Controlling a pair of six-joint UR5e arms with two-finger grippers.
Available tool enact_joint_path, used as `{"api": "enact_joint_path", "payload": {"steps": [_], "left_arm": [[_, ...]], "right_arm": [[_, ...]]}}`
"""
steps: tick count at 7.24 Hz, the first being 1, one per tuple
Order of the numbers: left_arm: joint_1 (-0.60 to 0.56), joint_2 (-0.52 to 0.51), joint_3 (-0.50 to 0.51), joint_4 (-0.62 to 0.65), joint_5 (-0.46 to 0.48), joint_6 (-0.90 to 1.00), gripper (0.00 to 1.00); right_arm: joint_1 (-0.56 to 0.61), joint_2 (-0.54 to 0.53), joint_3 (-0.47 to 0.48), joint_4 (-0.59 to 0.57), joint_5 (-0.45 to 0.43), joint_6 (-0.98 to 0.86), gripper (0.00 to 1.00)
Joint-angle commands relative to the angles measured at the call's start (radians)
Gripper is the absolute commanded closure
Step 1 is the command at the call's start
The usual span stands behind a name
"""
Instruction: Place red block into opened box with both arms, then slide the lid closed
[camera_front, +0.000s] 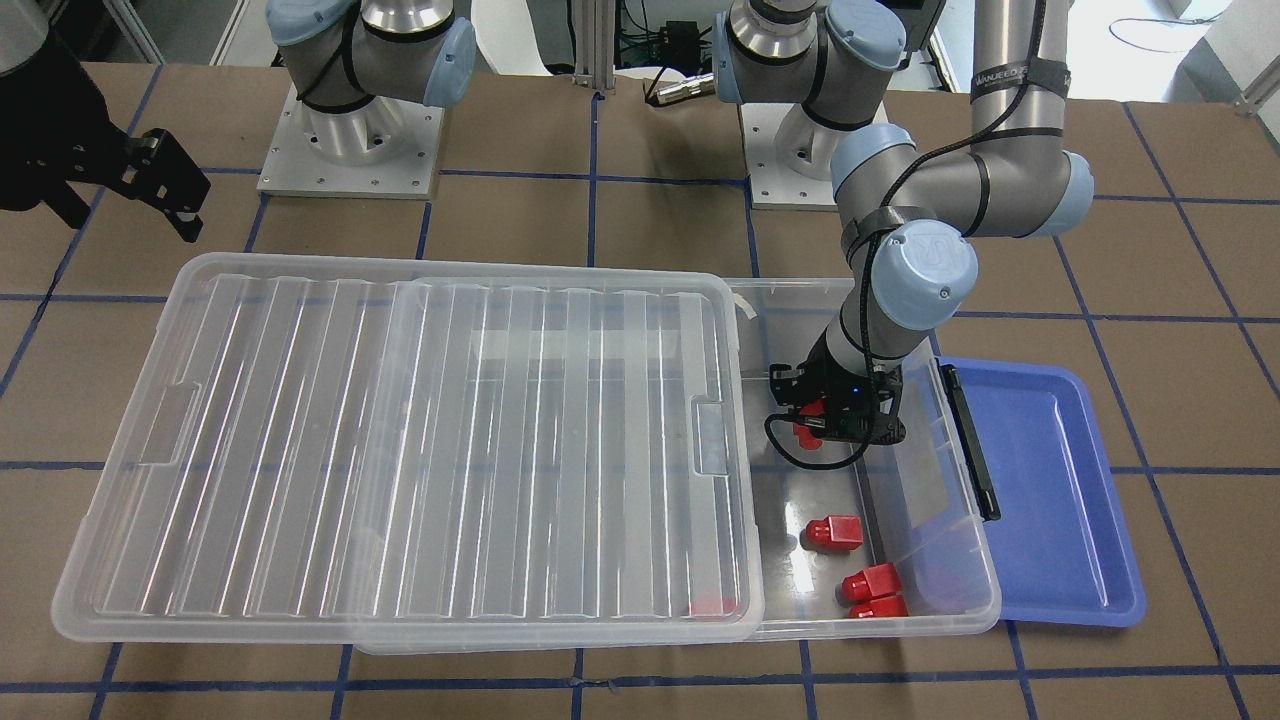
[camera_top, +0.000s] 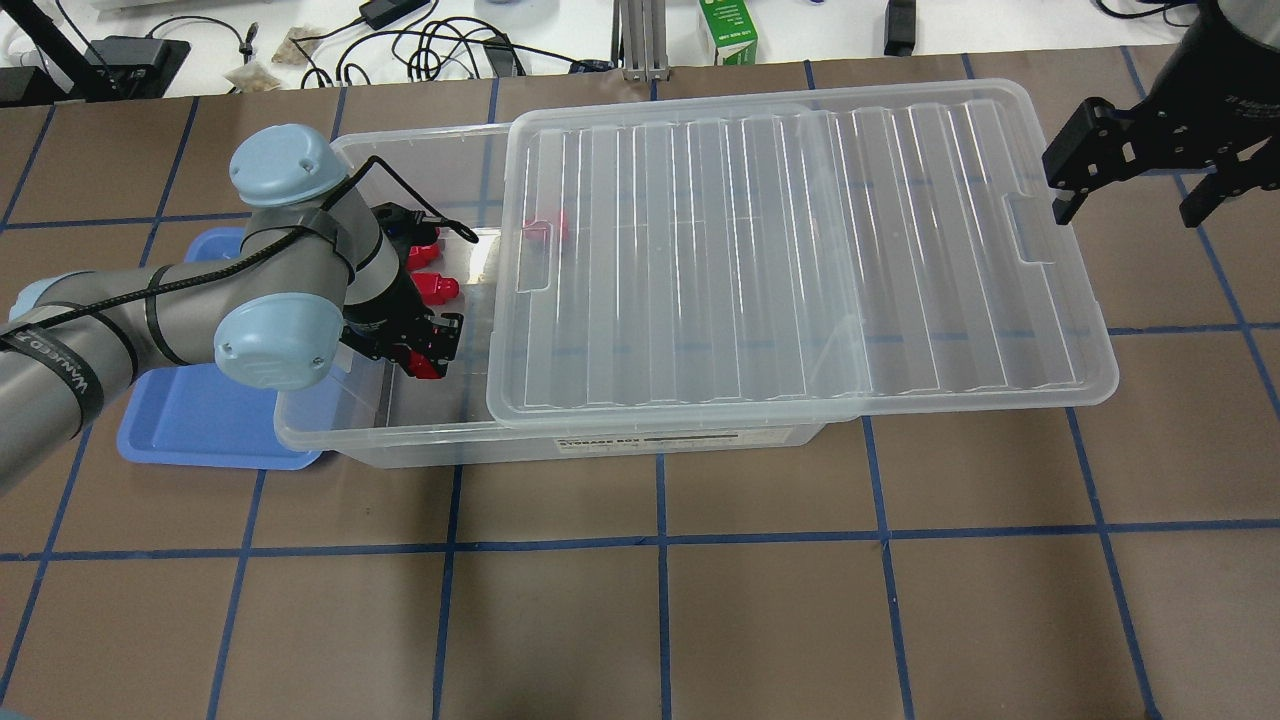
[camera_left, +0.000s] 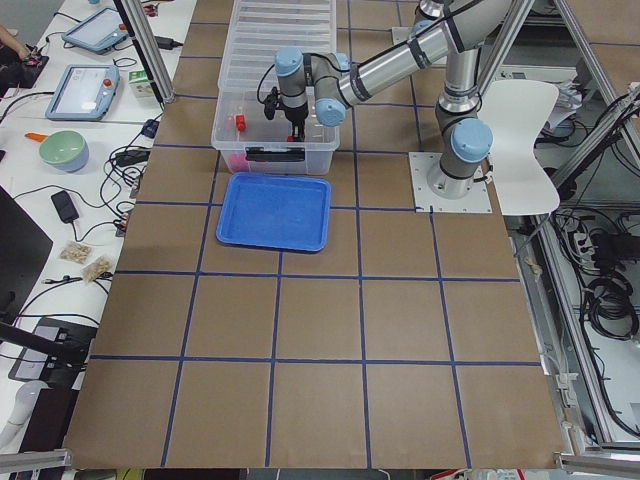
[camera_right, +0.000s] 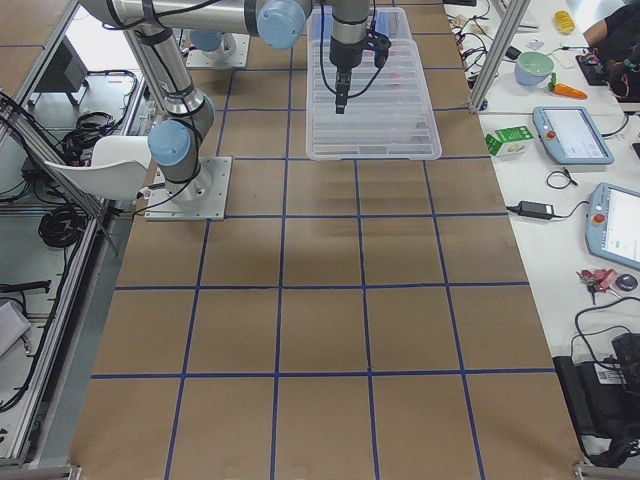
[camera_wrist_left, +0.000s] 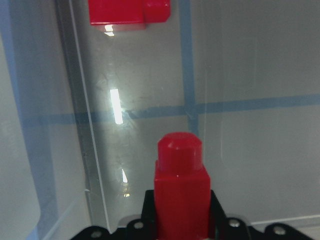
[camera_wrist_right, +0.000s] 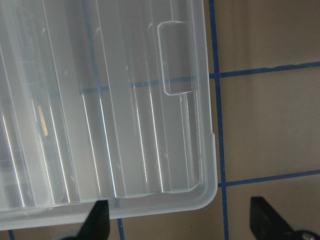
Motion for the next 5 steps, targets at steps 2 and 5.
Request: {"api": "enact_joint_path", "payload": {"steps": [2, 5], "left_arm": [[0.0, -0.044, -0.011, 0.035, -0.003, -0.001, 0.7], [0.002, -0.016, 0.018, 0.041, 0.004, 0.003, 0.0]], "right_arm": [[-0.001, 0.0, 0.0, -0.001, -0.002, 0.001, 0.0], [-0.001, 0.004, 0.0, -0.002, 0.0, 0.004, 0.0]]}}
